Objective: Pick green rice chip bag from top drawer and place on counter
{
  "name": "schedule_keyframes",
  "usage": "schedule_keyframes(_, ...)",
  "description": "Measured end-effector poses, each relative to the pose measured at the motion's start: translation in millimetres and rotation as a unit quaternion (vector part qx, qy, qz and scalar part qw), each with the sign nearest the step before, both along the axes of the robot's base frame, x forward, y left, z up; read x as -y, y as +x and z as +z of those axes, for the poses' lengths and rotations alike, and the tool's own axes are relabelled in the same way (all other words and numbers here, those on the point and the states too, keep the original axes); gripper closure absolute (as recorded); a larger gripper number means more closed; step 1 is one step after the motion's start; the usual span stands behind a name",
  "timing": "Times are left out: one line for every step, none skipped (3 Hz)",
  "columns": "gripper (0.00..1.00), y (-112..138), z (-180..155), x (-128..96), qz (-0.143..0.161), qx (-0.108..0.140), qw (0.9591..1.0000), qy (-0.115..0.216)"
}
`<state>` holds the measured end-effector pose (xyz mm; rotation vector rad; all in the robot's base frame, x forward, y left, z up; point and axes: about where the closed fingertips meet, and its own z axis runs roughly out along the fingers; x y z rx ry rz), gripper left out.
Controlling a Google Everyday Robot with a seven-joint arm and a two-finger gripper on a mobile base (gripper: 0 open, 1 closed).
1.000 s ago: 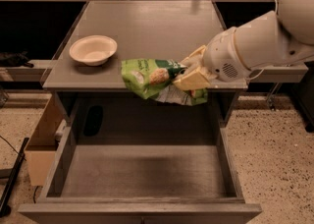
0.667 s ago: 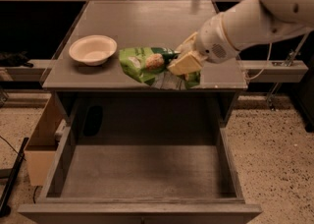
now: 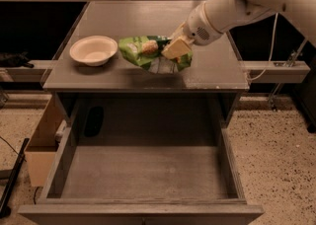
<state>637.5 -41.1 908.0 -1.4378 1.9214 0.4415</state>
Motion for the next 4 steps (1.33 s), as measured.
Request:
schedule_keyframes(1.00, 24, -25, 7, -0.011, -0.010, 0.9999, 0.002)
schedule_keyframes(1.00, 41, -51, 26, -0.039, -0.020, 0.9989, 0.017)
schedule_keyframes(0.77, 42, -49, 28, -0.042, -0.020, 0.9988, 0.018)
schedule_keyframes(0.54, 42, -49, 28, -0.042, -0.020, 0.9988, 0.018)
